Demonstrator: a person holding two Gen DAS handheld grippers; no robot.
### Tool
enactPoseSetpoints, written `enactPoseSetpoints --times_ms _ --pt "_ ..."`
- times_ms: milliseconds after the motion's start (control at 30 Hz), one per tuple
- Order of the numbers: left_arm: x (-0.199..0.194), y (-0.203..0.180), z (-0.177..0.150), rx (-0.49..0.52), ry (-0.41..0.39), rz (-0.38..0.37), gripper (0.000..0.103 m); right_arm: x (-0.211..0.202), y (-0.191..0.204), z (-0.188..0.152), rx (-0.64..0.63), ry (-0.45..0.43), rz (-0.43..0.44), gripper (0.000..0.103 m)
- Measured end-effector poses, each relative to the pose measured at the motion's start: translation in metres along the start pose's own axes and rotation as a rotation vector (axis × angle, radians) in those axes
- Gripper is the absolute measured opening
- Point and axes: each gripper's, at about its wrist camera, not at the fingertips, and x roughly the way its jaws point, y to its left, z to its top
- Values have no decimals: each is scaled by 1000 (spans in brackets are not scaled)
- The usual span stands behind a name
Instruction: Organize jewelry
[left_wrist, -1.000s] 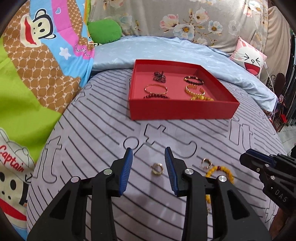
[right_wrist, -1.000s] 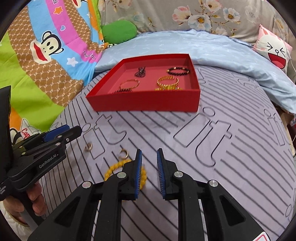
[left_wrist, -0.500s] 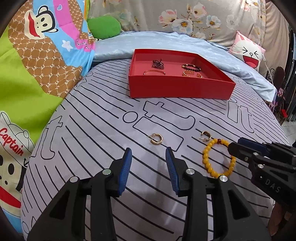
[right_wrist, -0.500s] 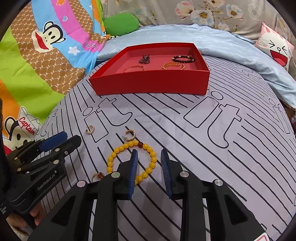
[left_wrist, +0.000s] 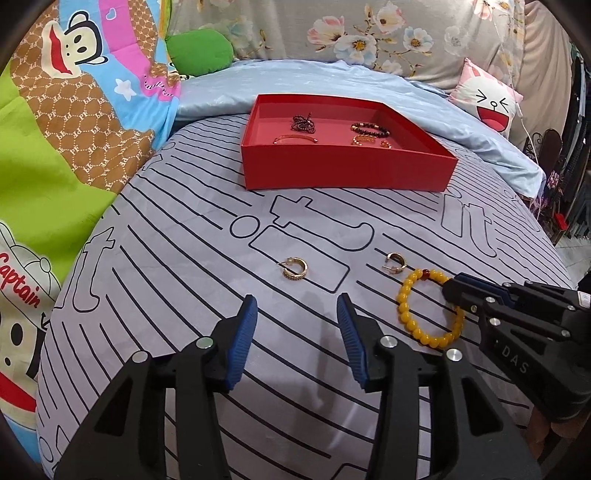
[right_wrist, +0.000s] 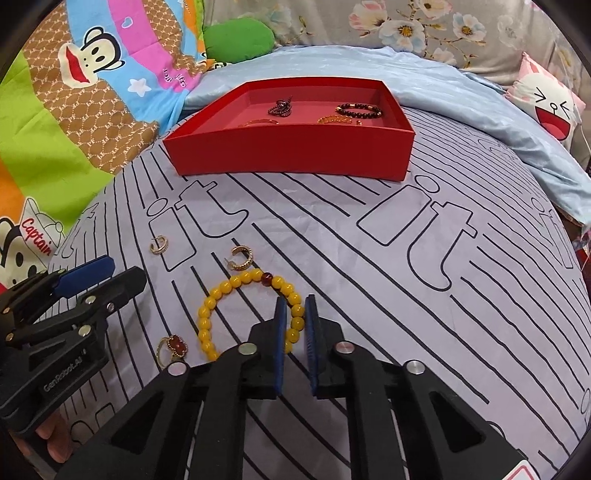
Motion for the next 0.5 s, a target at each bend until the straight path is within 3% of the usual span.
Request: enactPoseSetpoints --times_ms 500 --pt "-12 -29 -17 81 32 -79 49 -9 -21 -7 63 2 -29 7"
